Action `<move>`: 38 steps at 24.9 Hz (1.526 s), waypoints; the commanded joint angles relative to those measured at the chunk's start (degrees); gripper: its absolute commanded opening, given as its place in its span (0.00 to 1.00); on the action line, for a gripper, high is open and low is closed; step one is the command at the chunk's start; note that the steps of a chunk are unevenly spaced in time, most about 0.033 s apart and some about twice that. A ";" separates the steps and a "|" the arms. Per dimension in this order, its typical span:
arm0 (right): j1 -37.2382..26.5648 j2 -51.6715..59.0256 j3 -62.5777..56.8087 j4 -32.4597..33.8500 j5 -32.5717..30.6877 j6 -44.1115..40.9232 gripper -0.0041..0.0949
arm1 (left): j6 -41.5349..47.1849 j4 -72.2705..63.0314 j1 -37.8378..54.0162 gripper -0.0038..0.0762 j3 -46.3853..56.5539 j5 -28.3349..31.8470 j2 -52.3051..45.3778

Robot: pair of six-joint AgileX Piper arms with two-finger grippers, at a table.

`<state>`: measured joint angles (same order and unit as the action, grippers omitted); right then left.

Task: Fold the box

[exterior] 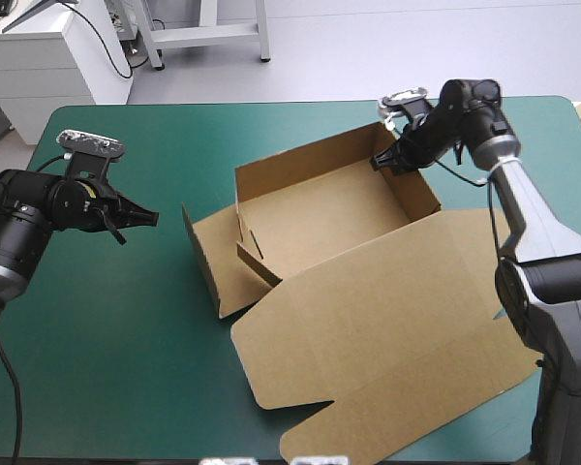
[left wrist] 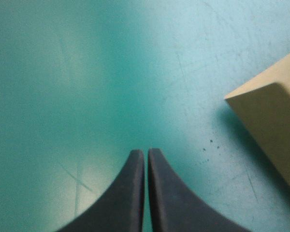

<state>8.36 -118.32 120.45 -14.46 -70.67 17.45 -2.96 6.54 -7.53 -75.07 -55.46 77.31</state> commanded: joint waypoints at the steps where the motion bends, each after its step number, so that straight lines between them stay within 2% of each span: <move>1: -4.22 9.07 2.33 -7.76 -0.70 2.01 0.02 | 1.81 0.28 0.67 0.06 -1.50 3.81 -1.82; 8: -13.47 16.07 2.33 -19.78 -0.70 4.86 0.02 | 1.81 0.55 0.67 0.06 -1.36 6.97 -1.82; 11: -15.43 18.23 2.33 -20.89 -0.70 5.25 0.02 | 1.81 -0.25 0.67 0.06 -1.36 8.71 -1.72; 15: -15.96 20.14 1.32 -20.76 -0.70 6.24 0.02 | 1.89 -4.57 0.67 0.06 -1.36 13.84 -1.72; 17: -15.96 20.44 0.84 -21.26 -0.70 6.24 0.02 | 1.46 -8.91 0.67 0.06 -1.36 16.45 -1.49; 18: -15.96 20.55 0.44 -22.52 -0.70 6.54 0.02 | -1.69 -16.08 0.67 0.06 -1.36 17.53 -1.00; 21: -15.96 20.55 0.41 -22.63 -0.59 6.93 0.02 | -14.40 -35.77 0.67 0.06 -1.36 15.35 0.65; 24: -15.86 20.55 0.31 -22.63 -0.59 6.93 0.02 | -22.14 -49.10 0.67 0.06 -1.36 14.97 1.08; 26: -15.86 20.55 0.31 -22.75 0.65 6.82 0.02 | -29.15 -60.74 0.67 0.06 -1.36 12.93 1.08; 29: -15.75 20.55 0.18 -23.69 2.55 5.83 0.02 | -38.82 -71.32 0.67 0.06 -1.36 8.77 1.08; 33: -14.16 20.55 0.18 -23.43 4.13 5.16 0.02 | -43.86 -81.04 0.67 0.06 -1.36 8.04 1.08; 38: -10.51 20.55 0.18 -19.66 7.89 3.85 0.02 | -45.56 -82.41 0.67 0.07 -1.36 3.71 1.20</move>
<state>-3.90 -100.85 119.28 -32.65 -67.81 22.91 -47.70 -71.34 -6.98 -75.00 -49.86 80.23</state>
